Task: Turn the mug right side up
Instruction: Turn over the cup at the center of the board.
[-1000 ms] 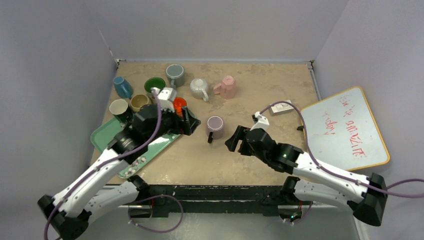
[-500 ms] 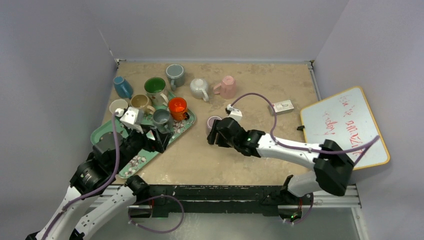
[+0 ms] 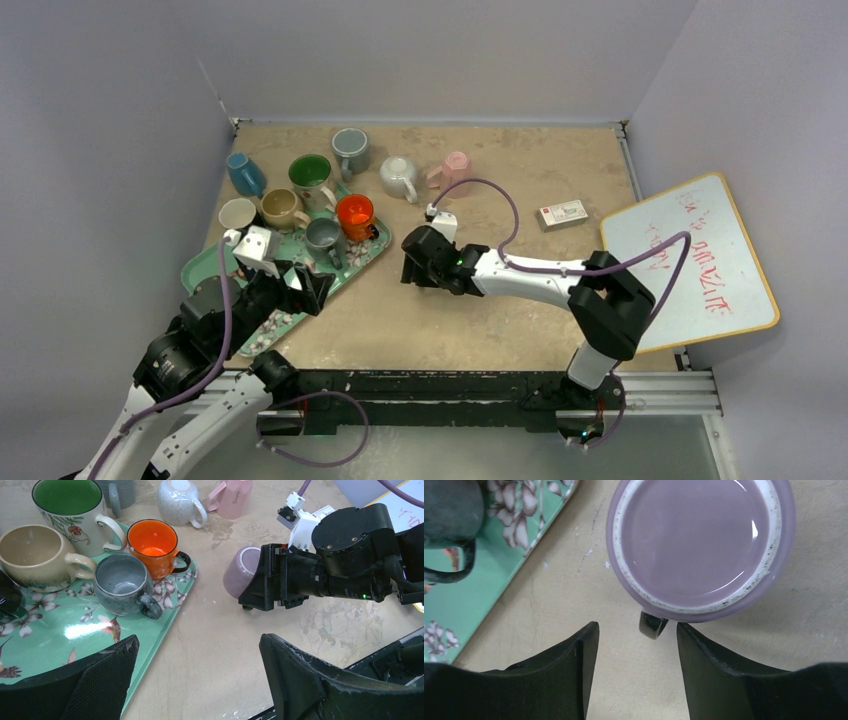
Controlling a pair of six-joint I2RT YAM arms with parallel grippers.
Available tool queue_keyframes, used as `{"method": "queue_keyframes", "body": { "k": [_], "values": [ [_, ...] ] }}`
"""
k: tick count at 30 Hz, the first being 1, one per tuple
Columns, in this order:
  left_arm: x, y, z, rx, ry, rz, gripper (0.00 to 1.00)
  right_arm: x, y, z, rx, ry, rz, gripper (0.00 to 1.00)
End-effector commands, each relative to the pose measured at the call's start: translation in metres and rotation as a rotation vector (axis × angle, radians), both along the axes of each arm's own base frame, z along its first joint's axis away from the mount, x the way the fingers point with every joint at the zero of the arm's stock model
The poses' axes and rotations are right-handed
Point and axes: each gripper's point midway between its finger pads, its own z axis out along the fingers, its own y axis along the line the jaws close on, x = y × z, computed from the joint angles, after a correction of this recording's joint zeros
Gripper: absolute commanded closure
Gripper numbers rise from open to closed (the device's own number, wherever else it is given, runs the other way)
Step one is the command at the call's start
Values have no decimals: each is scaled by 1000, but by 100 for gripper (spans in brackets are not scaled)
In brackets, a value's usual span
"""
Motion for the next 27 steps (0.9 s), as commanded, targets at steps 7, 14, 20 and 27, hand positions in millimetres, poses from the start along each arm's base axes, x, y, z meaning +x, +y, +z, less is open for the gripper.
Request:
{"method": "queue_keyframes", "body": {
  "k": [7, 14, 20, 27],
  "values": [
    [5, 1, -2, 32, 2, 10, 10, 14, -36, 3, -110, -37, -115, 46],
    [4, 1, -2, 27, 0, 12, 10, 17, -52, 7, -147, -62, -138, 58],
    [4, 0, -3, 23, 2, 7, 10, 17, -45, 9, -109, -56, -131, 58],
    [3, -1, -1, 14, -3, -1, 10, 22, -43, 8, -132, -50, -149, 54]
  ]
}}
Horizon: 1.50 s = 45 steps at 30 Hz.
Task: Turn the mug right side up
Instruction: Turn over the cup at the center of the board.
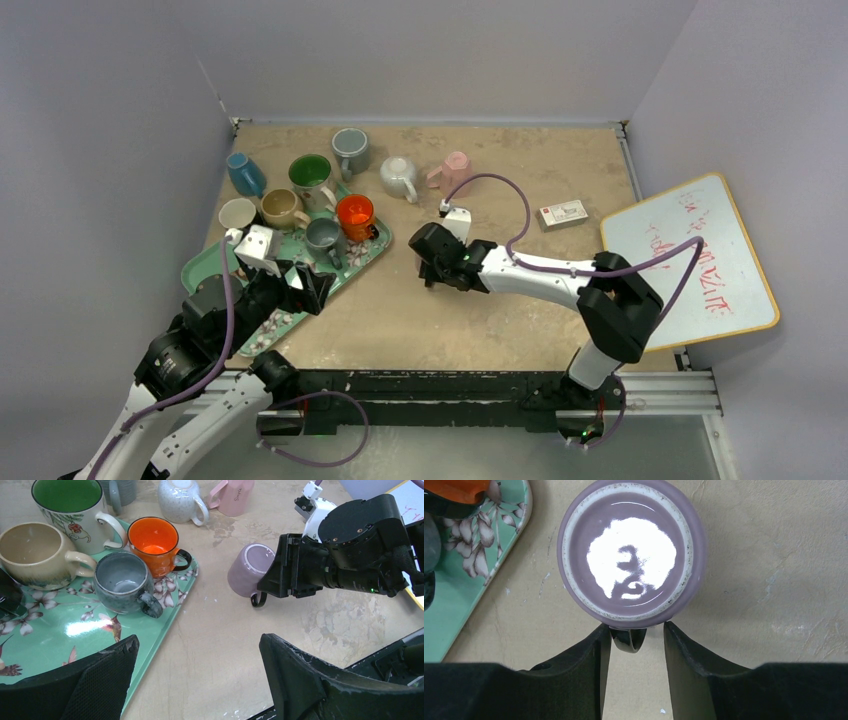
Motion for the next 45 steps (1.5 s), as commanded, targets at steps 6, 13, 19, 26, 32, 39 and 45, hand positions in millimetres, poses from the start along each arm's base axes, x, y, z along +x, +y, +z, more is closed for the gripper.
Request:
{"method": "queue_keyframes", "body": {
  "k": [6, 13, 19, 26, 32, 39, 45],
  "values": [
    [1, 0, 0, 8, -9, -5, 10, 14, -3, 0, -26, -10, -58, 56],
    [0, -2, 1, 3, -14, -17, 10, 22, 0, -1, -28, -16, -40, 61],
    [-2, -3, 3, -7, -27, -29, 10, 23, -2, -12, -49, 4, -50, 59],
    [-4, -1, 6, -15, -47, -32, 10, 28, 2, -2, -34, -28, -40, 66],
    [-4, -1, 2, -3, -27, -29, 10, 30, -1, -9, -71, -22, -41, 79],
    [-4, 2, 3, -10, -38, -16, 10, 26, -8, 3, -49, -73, 1, 100],
    [0, 4, -1, -1, -10, 19, 12, 14, 15, 14, 226, -74, 78, 100]
  ]
}}
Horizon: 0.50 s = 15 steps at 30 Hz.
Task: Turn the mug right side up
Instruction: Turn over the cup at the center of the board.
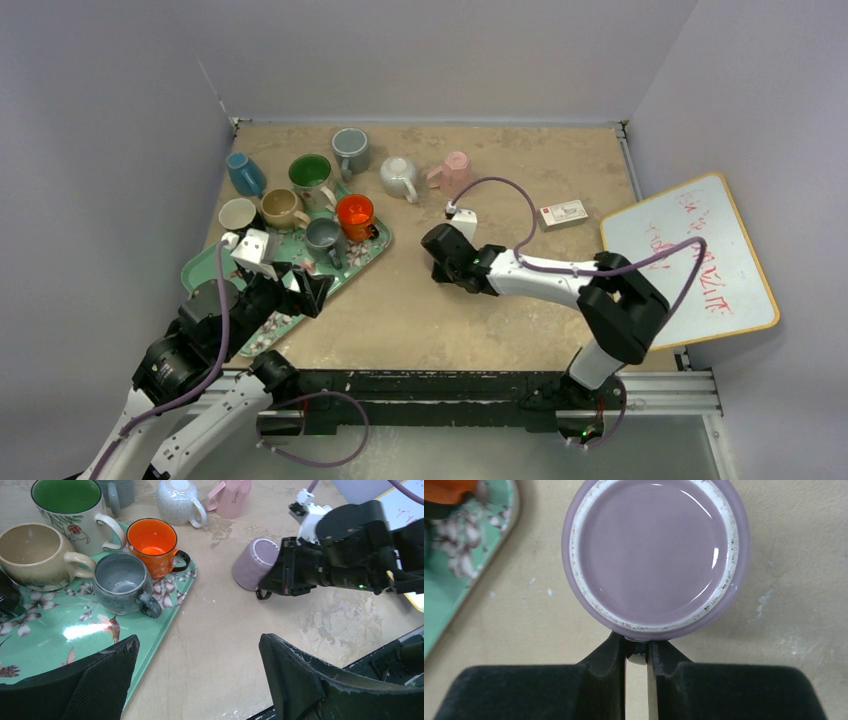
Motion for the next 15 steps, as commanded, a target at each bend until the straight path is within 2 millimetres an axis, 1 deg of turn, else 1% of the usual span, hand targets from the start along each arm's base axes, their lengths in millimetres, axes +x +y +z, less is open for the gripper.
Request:
{"method": "queue_keyframes", "body": {
  "k": [1, 4, 6, 7, 8, 9, 11, 15],
  "values": [
    [6, 2, -2, 18, 14, 30, 12, 0, 31, 36, 309, -57, 65, 100],
    [8, 0, -6, 24, 36, 35, 12, -6, 34, 44, 392, -67, 69, 100],
    [9, 0, -8, 25, 48, 43, 13, -13, 36, 46, 433, -65, 95, 100],
    [9, 1, -8, 21, 51, 54, 14, -17, 33, 44, 444, -70, 100, 100],
    [10, 2, -8, 13, 55, 67, 15, -17, 33, 49, 471, -89, 102, 100],
    [11, 3, -8, 4, 59, 78, 16, -20, 31, 48, 489, -95, 105, 100],
    [12, 2, -8, -17, 67, 87, 16, -23, 32, 56, 532, -120, 119, 100],
    [13, -8, -11, -61, 99, 75, 18, -28, 33, 80, 614, -182, 161, 100]
  ]
}}
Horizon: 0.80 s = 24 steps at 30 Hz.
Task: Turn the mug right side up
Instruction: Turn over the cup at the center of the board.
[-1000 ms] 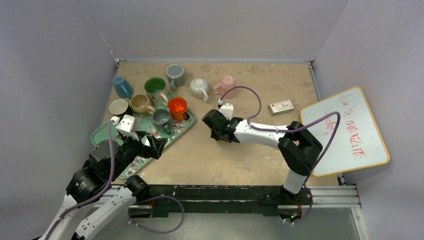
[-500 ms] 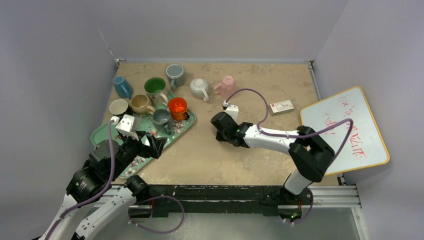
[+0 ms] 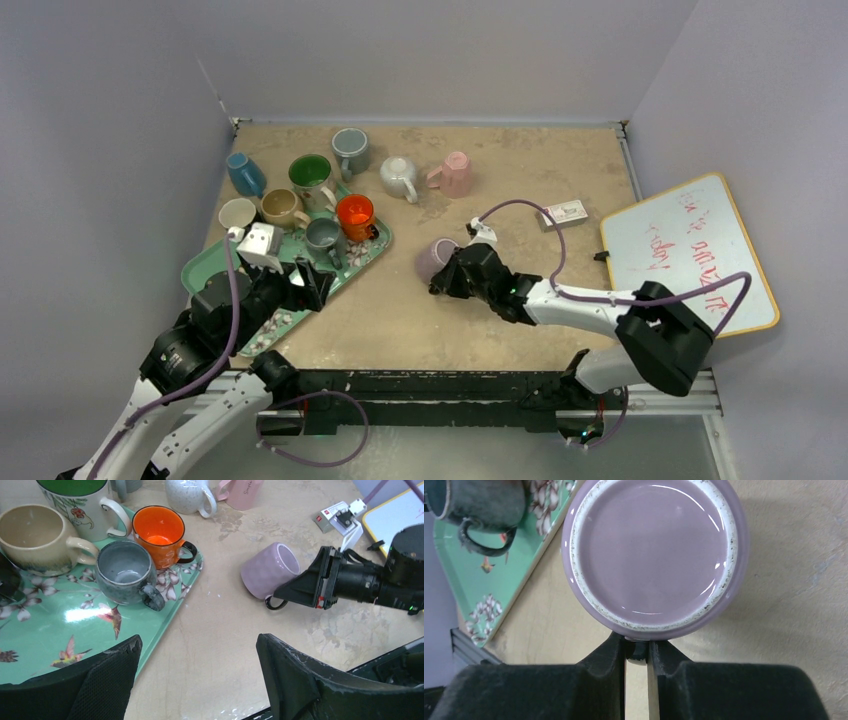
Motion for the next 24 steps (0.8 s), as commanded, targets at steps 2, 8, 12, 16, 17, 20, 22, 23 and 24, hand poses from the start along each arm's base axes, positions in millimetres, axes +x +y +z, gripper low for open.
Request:
{"method": "queue_keyframes", "body": {
  "k": [2, 8, 12, 16, 17, 20, 22, 23, 24],
  "values": [
    [3, -19, -4, -96, 70, -7, 18, 4, 29, 83, 281, -181, 73, 100],
    [0, -61, -27, -244, 194, -115, 19, -15, 24, 132, 461, -253, 109, 100],
    [-5, -90, -28, -301, 220, -255, 15, -22, 27, 149, 515, -325, 176, 100],
    [-7, -106, -26, -342, 240, -321, 11, -23, 30, 163, 570, -352, 185, 100],
    [-7, -109, -25, -350, 242, -332, 10, -26, 32, 167, 589, -352, 201, 100],
    [-7, -114, -30, -374, 253, -347, 9, -28, 35, 178, 613, -376, 225, 100],
    [-9, -116, -33, -392, 256, -360, 9, -28, 35, 180, 608, -378, 229, 100],
    [-9, -117, -36, -406, 257, -359, 9, -28, 35, 181, 614, -378, 227, 100],
    [-9, -118, -36, -416, 259, -355, 9, -29, 35, 183, 621, -382, 227, 100]
  ]
}}
